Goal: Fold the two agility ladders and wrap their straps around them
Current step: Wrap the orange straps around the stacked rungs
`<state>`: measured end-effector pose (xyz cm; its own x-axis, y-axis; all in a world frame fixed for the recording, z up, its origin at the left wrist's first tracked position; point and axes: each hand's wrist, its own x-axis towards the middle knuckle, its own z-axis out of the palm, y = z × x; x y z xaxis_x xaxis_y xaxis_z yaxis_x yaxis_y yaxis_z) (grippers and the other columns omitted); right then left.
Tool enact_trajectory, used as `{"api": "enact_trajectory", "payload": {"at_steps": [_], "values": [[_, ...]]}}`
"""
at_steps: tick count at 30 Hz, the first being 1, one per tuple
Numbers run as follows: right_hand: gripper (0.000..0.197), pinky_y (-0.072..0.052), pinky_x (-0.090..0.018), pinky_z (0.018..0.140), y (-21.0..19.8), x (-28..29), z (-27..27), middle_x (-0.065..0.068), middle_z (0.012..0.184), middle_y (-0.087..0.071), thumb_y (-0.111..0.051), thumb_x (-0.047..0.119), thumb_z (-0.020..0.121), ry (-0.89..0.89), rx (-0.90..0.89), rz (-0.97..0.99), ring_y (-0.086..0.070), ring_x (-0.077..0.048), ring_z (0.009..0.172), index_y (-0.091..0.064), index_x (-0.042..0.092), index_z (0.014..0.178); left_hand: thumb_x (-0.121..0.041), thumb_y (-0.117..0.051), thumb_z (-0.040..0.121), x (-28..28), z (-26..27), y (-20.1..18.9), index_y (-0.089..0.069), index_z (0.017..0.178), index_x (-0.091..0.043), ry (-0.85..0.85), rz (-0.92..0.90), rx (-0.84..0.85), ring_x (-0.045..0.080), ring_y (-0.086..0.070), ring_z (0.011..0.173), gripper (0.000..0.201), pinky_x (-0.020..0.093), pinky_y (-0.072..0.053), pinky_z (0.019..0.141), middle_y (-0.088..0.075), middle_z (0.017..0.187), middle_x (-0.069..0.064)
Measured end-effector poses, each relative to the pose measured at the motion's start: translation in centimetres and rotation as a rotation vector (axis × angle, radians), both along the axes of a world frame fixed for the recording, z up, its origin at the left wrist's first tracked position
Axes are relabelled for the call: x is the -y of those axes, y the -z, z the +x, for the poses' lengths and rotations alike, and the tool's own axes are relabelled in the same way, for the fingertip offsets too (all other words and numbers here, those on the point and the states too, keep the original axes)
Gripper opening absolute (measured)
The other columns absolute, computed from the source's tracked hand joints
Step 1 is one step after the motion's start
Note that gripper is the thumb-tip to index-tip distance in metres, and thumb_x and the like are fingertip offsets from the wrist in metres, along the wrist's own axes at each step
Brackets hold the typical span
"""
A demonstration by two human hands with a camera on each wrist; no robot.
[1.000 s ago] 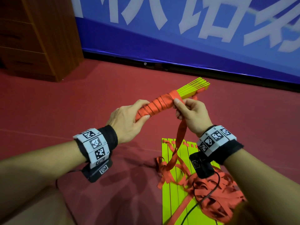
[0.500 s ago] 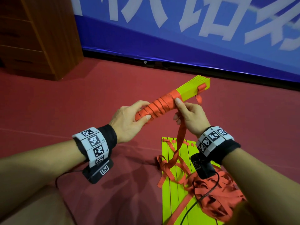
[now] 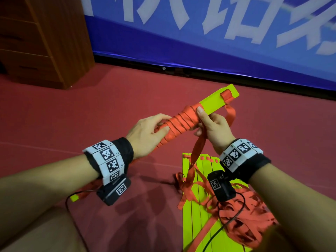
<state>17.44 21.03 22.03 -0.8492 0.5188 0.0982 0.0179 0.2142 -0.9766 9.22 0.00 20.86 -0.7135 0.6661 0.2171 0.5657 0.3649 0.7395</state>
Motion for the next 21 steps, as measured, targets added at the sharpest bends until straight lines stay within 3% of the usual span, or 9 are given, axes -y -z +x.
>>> {"api": "enact_trajectory", "payload": {"at_steps": [4, 8, 12, 17, 21], "values": [[0.043, -0.054, -0.024, 0.055, -0.5, 0.7, 0.1, -0.008, 0.063, -0.071, -0.059, 0.042, 0.1, 0.012, -0.026, -0.065, -0.061, -0.014, 0.05, -0.063, 0.002, 0.086, -0.047, -0.058, 0.09, -0.1, 0.4, -0.3, -0.048, 0.128, -0.041, -0.047, -0.062, -0.107, 0.014, -0.062, 0.095, 0.04, 0.041, -0.055, 0.083, -0.061, 0.109, -0.013], [0.041, -0.053, -0.021, 0.052, -1.3, 1.3, 0.1, -0.006, 0.06, -0.07, -0.057, 0.039, 0.101, 0.047, -0.069, -0.111, -0.059, -0.01, 0.045, -0.065, 0.0, 0.091, -0.054, -0.07, 0.084, -0.1, 0.9, -0.7, -0.041, 0.133, -0.04, -0.067, -0.08, -0.249, 0.017, -0.062, 0.103, 0.059, 0.039, -0.054, 0.083, -0.056, 0.121, -0.016], [0.037, -0.052, -0.022, 0.052, -1.6, 1.8, 0.1, -0.008, 0.062, -0.07, -0.057, 0.04, 0.102, 0.068, -0.091, -0.169, -0.059, -0.01, 0.045, -0.064, 0.004, 0.095, -0.05, -0.08, 0.078, -0.3, 1.1, -0.5, -0.036, 0.135, -0.041, -0.115, -0.122, -0.464, 0.018, -0.061, 0.095, 0.072, 0.034, -0.052, 0.068, -0.046, 0.129, -0.009], [0.038, -0.051, -0.025, 0.052, -1.7, 2.0, 0.0, -0.012, 0.066, -0.071, -0.058, 0.041, 0.101, 0.051, -0.102, -0.261, -0.055, -0.013, 0.045, -0.067, 0.006, 0.093, -0.025, -0.085, 0.075, -0.2, 0.4, -0.7, -0.051, 0.132, -0.031, -0.141, -0.093, -0.678, 0.022, -0.063, 0.091, 0.066, 0.035, -0.054, 0.058, -0.053, 0.119, -0.003], [0.04, -0.053, -0.026, 0.054, -2.0, 2.1, 0.3, -0.008, 0.07, -0.074, -0.057, 0.045, 0.1, 0.038, -0.076, -0.193, -0.055, -0.012, 0.044, -0.067, 0.007, 0.1, -0.025, -0.08, 0.079, 0.1, -0.1, -0.3, -0.059, 0.132, -0.027, -0.141, -0.048, -0.696, 0.022, -0.064, 0.092, 0.057, 0.035, -0.055, 0.059, -0.06, 0.114, -0.004]]}}
